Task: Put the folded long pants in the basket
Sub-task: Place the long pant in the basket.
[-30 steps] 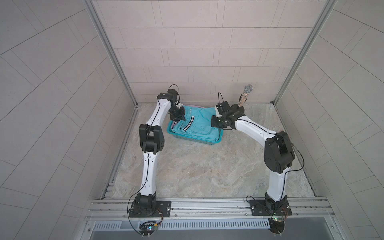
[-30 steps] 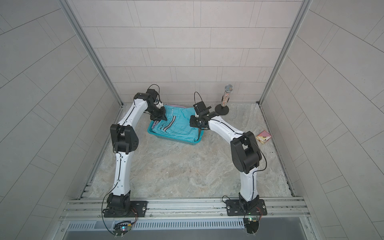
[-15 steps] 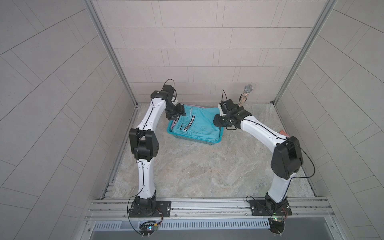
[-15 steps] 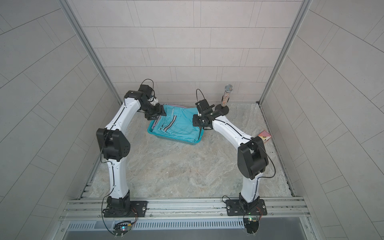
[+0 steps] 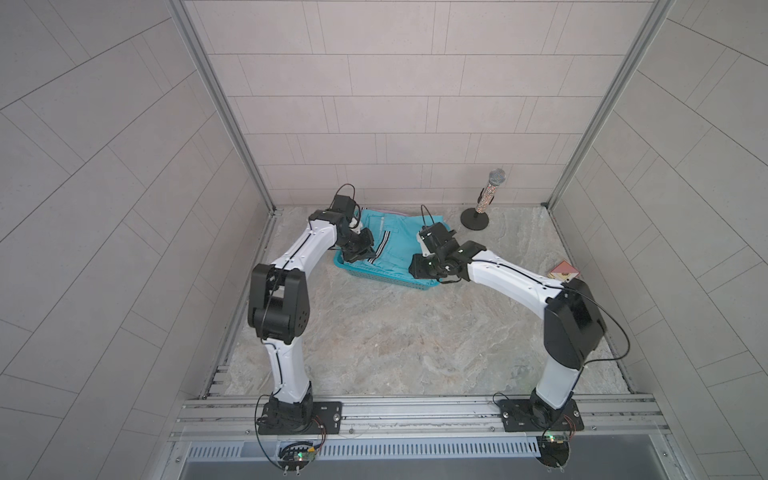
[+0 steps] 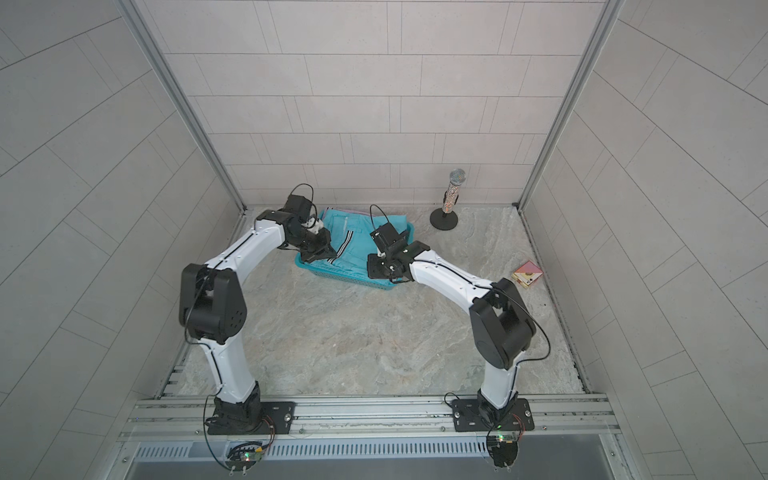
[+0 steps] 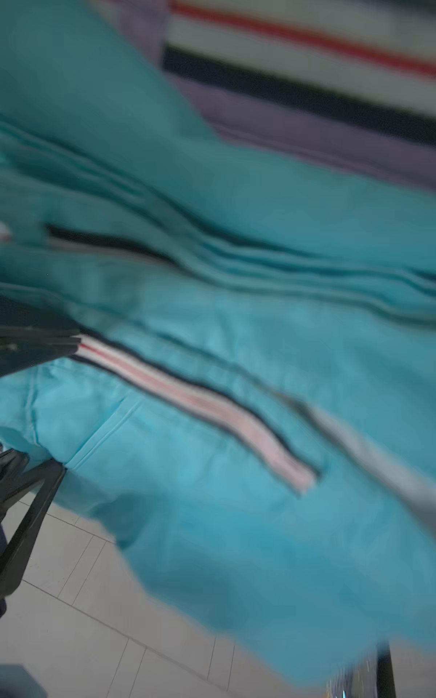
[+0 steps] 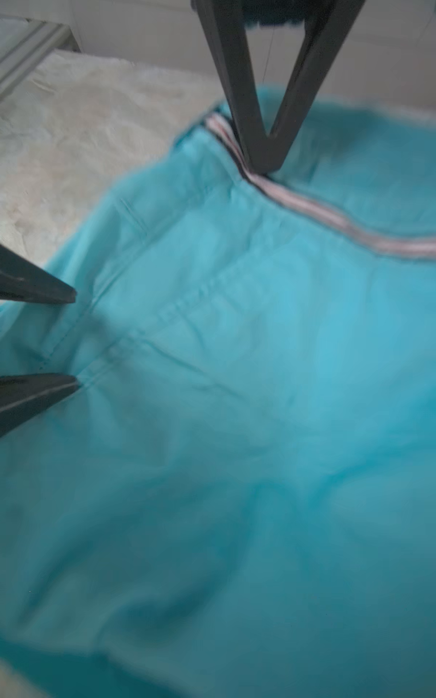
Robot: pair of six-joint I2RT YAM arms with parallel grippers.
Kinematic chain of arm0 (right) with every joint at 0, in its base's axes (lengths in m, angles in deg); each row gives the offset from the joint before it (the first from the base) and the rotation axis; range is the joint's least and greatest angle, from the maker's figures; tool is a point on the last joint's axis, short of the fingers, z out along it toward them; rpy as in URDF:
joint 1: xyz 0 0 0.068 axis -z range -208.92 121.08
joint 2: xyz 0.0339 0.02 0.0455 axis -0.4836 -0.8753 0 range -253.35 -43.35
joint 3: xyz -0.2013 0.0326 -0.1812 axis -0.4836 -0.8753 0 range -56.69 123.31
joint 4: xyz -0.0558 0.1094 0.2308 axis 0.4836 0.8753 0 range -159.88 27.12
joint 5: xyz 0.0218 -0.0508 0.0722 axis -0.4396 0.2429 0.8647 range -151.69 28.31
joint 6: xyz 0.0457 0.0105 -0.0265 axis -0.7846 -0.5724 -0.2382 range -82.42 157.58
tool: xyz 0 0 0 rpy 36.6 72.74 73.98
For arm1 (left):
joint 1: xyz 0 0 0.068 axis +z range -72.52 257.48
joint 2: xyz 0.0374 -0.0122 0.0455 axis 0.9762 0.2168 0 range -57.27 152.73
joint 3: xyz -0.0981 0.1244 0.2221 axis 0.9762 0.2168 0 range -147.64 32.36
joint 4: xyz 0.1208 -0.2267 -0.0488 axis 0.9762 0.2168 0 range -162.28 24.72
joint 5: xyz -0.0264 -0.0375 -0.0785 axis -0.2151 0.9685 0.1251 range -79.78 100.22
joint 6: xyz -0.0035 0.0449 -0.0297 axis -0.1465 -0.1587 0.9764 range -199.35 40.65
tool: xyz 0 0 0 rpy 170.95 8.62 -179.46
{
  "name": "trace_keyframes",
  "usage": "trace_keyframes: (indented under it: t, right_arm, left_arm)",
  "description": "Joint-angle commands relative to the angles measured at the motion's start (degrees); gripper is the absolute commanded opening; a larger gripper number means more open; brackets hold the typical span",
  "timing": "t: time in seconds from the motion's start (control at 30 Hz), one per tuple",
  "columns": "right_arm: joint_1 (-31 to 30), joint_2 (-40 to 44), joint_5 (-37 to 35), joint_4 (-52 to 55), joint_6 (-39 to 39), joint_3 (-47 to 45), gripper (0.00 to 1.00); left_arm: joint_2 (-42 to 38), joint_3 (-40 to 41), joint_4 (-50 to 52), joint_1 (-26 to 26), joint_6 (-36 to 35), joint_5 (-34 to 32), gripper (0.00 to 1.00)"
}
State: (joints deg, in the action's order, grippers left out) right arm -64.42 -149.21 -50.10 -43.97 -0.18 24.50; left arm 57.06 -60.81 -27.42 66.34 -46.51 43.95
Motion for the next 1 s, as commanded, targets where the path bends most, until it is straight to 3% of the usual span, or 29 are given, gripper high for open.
trace_keyframes:
  t: [0.0,0.1,0.27,0.37,0.5,0.7,0.97]
  right_arm:
    - [-0.01,-3.18,0.44,1.81,-0.59,-1.75,0.32]
    - [0.0,-3.07,-1.9,3.4,1.01,-2.1,0.29]
    - [0.09,4.63,-4.51,8.54,3.35,3.32,0.31]
    - [0.09,9.55,-7.63,9.75,4.79,8.56,0.35]
    - [2.32,11.28,-12.24,9.04,6.91,13.67,0.38]
    - [7.8,1.0,-8.45,7.13,6.69,20.36,0.3]
    - [8.92,-18.39,-7.06,6.0,8.3,27.27,0.24]
  left_arm:
    - [1.91,3.01,-1.7,0.93,0.39,-0.06,0.0]
    - [1.61,3.3,-1.34,1.61,-0.56,-1.82,0.0]
    - [-1.21,-3.2,2.16,1.64,0.84,-0.69,0.0]
    - [-2.44,-10.18,4.13,1.22,2.6,-0.77,0.0]
    - [2.85,-26.98,12.36,-0.16,0.46,-3.07,0.0]
    - [21.46,-58.58,28.5,-1.46,-3.56,-5.43,0.0]
    - [37.75,-65.55,27.96,-1.06,-4.35,-4.55,0.0]
